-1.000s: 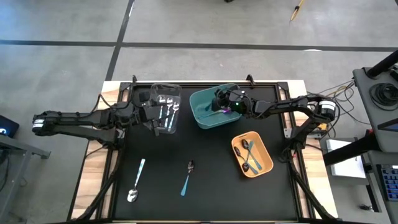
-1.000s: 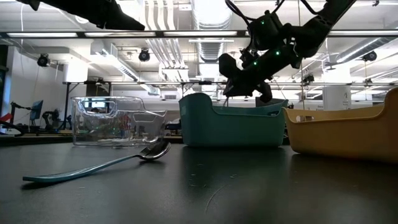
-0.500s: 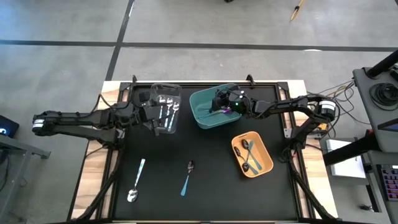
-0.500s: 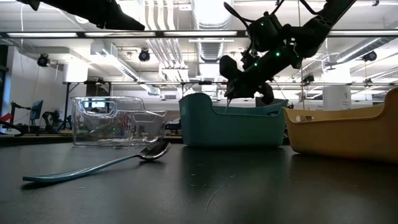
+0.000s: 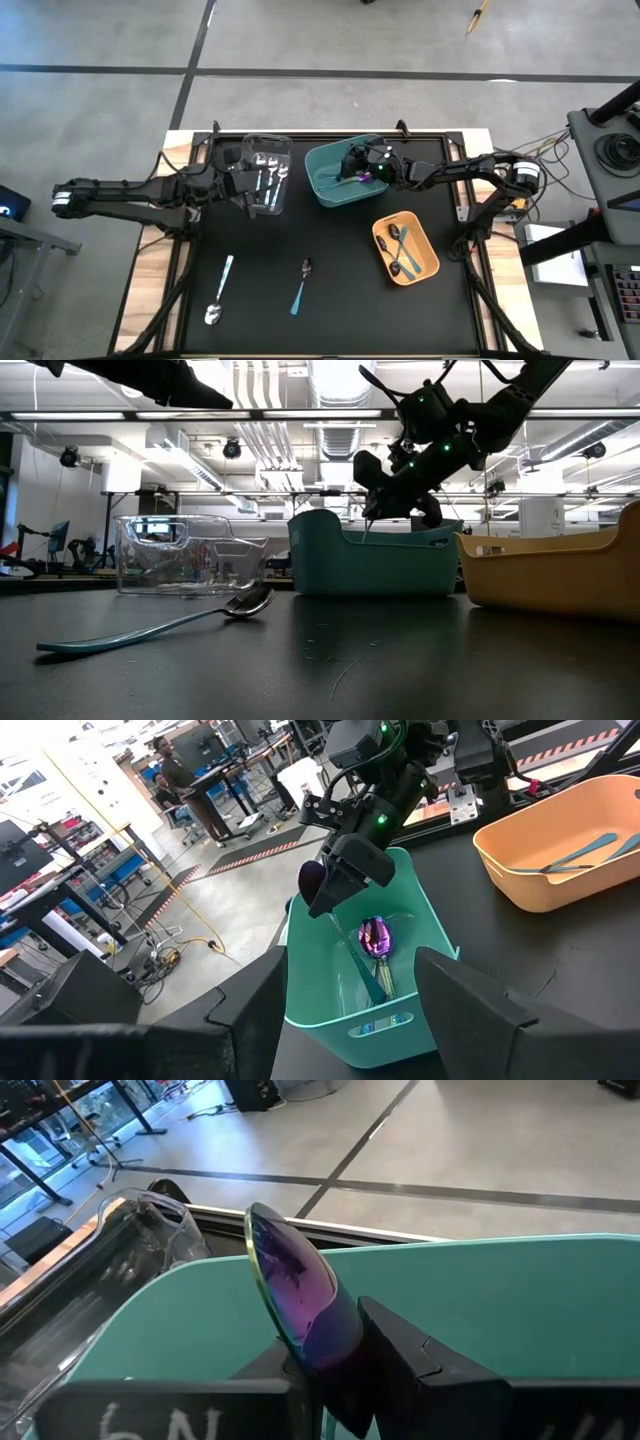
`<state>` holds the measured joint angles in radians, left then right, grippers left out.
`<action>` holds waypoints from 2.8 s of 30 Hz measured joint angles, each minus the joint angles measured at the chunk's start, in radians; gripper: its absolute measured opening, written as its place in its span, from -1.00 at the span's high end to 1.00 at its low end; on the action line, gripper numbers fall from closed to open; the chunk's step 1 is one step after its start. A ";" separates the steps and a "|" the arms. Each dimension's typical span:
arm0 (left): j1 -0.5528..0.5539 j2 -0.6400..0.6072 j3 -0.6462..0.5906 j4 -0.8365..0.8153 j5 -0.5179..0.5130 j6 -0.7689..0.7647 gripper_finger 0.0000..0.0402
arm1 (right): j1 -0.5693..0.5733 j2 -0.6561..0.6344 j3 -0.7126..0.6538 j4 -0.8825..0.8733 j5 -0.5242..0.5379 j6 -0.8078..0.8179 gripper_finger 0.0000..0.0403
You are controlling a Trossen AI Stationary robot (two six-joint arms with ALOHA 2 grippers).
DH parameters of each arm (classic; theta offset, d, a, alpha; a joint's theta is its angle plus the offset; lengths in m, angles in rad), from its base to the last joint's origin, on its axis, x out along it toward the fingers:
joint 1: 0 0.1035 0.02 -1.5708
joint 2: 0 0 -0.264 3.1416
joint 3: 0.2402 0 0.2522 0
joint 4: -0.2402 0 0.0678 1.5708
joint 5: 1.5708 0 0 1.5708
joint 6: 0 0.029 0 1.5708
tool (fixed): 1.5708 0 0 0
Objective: Sort silverware by color (type)
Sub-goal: Put the purple spoon into the green bin, then put the black spoon into the yellow bin
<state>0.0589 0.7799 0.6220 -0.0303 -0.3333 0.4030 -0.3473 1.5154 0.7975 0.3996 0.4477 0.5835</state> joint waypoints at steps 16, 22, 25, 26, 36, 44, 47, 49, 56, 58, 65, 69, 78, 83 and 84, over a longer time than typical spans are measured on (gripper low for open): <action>0.000 0.000 0.000 0.000 0.000 0.000 0.00 | 0.000 0.000 0.000 -0.029 -0.002 0.013 0.81; 0.000 0.000 0.000 0.000 0.000 0.000 0.00 | 0.000 0.000 0.000 -0.029 -0.002 0.021 0.59; 0.000 0.000 0.000 0.000 0.000 0.000 0.00 | 0.000 0.000 0.000 -0.029 -0.002 0.021 0.48; 0.000 0.000 0.000 0.000 0.000 0.000 0.00 | 0.000 0.000 0.000 -0.029 -0.002 0.021 0.45; 0.000 0.000 0.000 0.000 0.000 0.000 0.00 | 0.000 0.000 0.000 -0.029 -0.002 0.026 0.26; 0.000 0.000 0.000 0.000 0.000 0.000 0.00 | 0.000 0.000 0.001 -0.029 -0.001 0.026 0.25; 0.000 0.000 0.000 0.000 0.000 0.000 0.00 | 0.000 0.000 0.001 -0.029 0.016 0.020 0.25; 0.000 0.000 0.000 0.000 0.000 0.000 0.00 | 0.000 0.000 0.001 -0.028 0.025 0.018 0.25; 0.000 0.000 0.000 0.000 0.000 0.000 0.00 | 0.000 0.000 0.001 -0.028 0.025 0.016 0.25; 0.000 0.000 0.000 0.000 0.000 0.000 0.00 | 0.000 0.000 0.001 -0.028 0.025 0.008 0.25; 0.000 0.000 0.000 0.000 0.000 0.000 0.00 | 0.000 -0.010 0.010 -0.024 -0.024 -0.004 0.25; 0.000 0.000 0.000 0.001 0.000 0.000 0.00 | 0.003 -0.020 0.041 -0.027 -0.092 -0.037 0.25; 0.000 0.001 0.000 0.004 0.000 -0.069 0.00 | 0.039 -0.034 0.146 -0.122 -0.205 -0.161 0.25; 0.000 0.004 0.000 0.002 0.000 -0.165 0.00 | 0.077 -0.034 0.247 -0.327 -0.221 -0.234 0.25; 0.000 0.005 0.000 -0.003 0.000 -0.194 0.00 | 0.086 -0.034 0.268 -0.372 -0.220 -0.247 0.25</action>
<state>0.0592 0.7847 0.6220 -0.0333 -0.3328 0.2095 -0.2610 1.4811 1.0652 0.0274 0.2272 0.3360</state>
